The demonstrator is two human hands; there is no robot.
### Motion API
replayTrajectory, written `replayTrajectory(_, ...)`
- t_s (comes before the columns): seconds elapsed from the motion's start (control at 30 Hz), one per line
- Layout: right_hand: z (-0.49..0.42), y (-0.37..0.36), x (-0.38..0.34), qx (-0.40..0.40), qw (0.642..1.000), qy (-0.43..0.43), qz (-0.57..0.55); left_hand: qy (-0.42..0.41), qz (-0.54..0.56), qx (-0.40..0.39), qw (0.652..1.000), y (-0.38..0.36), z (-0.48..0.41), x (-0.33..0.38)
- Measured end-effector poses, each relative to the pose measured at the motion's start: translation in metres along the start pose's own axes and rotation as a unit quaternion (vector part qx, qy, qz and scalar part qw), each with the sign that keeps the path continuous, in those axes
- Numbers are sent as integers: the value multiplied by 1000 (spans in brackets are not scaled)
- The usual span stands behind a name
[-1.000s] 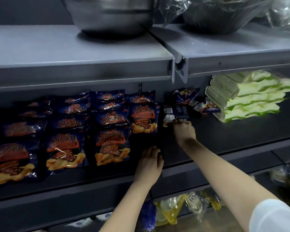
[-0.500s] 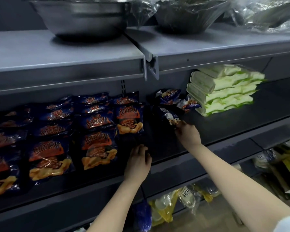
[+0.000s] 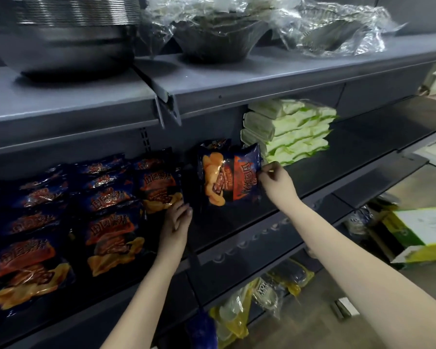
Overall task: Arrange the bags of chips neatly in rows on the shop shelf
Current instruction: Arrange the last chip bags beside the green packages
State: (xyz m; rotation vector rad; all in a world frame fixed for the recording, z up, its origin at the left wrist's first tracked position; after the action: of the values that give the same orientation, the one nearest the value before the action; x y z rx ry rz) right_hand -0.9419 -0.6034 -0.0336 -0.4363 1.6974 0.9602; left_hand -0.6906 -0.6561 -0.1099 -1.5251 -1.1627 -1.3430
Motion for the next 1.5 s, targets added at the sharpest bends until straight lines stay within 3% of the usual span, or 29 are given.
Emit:
replayTrajectory(0.1,7,-4,2,-21,1000,4,-8,48,104,-59,992,-19,-2,13)
replayTrajectory(0.27,21,-21,5,-56,998,24,0,70,66,-155,983,-36,11,7)
replayTrajectory(0.37,30,-33,3,-85,995,49,-10,68,71,-166,981,-34,23,-2)
replayTrajectory(0.47,38,-40,0,-94,993,65,-21,87,148,-130,977,-30,31,-8)
replayTrajectory(0.57,38,-43,-2,-73,994,65,-45,117,211,-39,970,-15,26,-16)
replayTrajectory(0.67,36,-48,-1,-71,994,27,-83,140,351,50,925,-6,18,-15)
replayTrajectory(0.73,41,-63,-2,-137,985,0,-101,136,426,70,892,-10,15,-8)
replayTrajectory(0.83,65,-93,-10,-255,959,-4,-122,142,445,60,882,-29,22,-4)
replayTrajectory(0.97,72,-103,-4,-221,970,20,-97,147,420,63,893,-32,31,-18)
replayTrajectory(1.07,65,-104,5,-215,970,-11,-116,155,428,124,882,-8,29,-33)
replayTrajectory(1.13,59,-106,7,-225,966,-20,-123,111,342,156,920,23,27,-31)
replayTrajectory(1.2,52,-110,8,-224,968,-24,-114,29,148,152,977,47,27,-13)
replayTrajectory(1.23,47,-114,9,-219,969,-23,-108,-8,65,150,987,55,27,-6)
replayTrajectory(1.33,38,-136,9,-226,969,-12,-100,-78,-115,138,981,64,32,4)
replayTrajectory(1.43,32,-166,11,-247,966,-10,-78,-139,-318,69,935,54,36,1)
replayTrajectory(1.5,30,-183,12,-253,966,-7,-60,-171,-382,17,908,46,39,-5)
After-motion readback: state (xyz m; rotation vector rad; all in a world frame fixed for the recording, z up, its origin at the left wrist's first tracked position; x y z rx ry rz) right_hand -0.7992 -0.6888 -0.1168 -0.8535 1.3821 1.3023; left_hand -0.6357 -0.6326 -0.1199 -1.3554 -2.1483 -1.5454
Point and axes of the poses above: each hand's wrist, its own z-axis away from the middle knuckle, its own y-axis out of the back of the hand, x = y × z, the point moved 8 cm from there along -z, towards the middle knuckle, and after that the axes turned 5 degrees about -y, right-handed, at the moved point
